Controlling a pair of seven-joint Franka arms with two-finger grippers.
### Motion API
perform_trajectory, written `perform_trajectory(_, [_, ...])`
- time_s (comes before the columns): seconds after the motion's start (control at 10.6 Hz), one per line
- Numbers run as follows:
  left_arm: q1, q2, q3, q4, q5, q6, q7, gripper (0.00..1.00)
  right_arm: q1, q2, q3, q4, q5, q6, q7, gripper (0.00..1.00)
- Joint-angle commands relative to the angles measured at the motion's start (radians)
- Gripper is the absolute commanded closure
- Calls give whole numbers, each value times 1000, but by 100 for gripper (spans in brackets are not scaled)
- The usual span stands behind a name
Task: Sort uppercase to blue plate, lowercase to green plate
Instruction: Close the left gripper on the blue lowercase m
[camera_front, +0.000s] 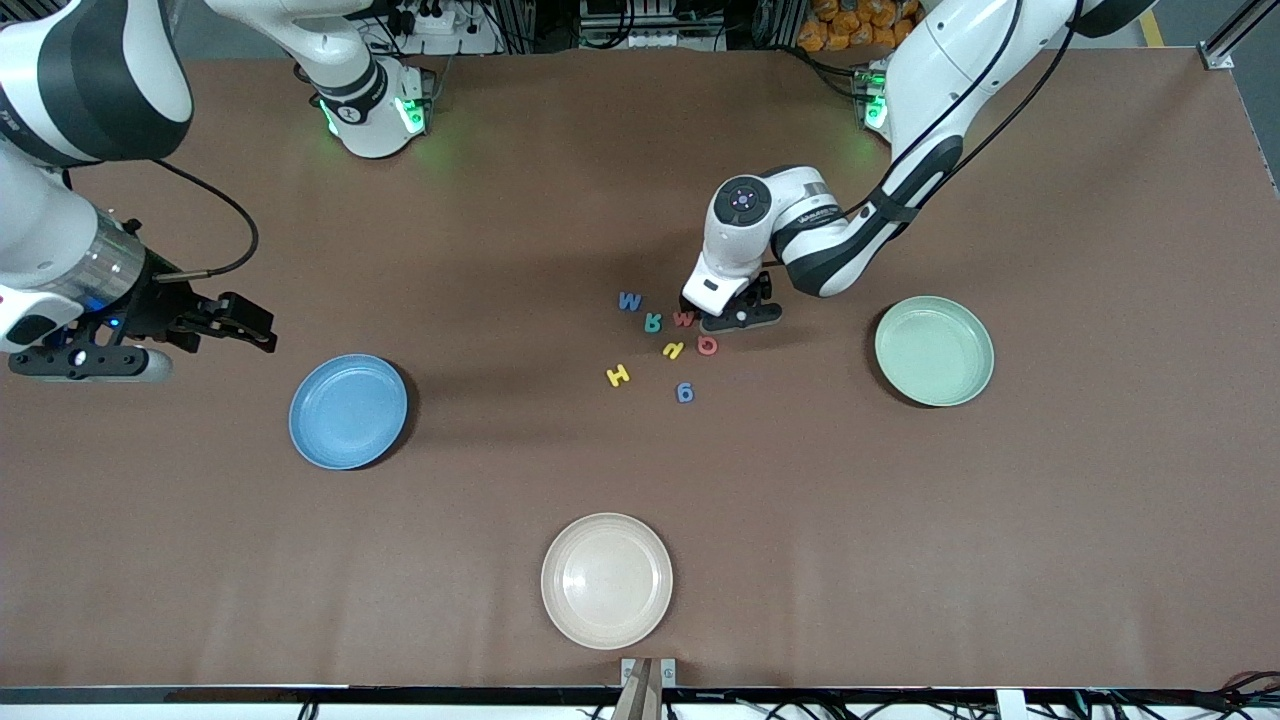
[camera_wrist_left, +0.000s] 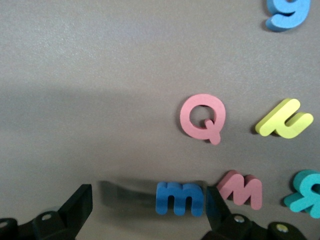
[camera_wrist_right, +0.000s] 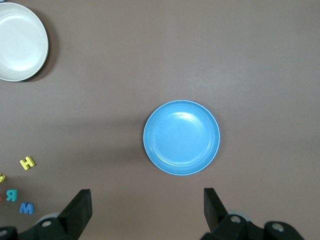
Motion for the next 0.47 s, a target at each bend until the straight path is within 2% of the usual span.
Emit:
perform_trajectory(0.0, [-5, -4, 0, -5, 29, -4, -22, 0, -5, 1, 3, -4, 17, 7, 13, 1])
perform_trajectory(0.38, [-17, 8, 0, 8, 29, -1, -22, 1, -3, 12, 3, -4, 16, 18, 12, 2])
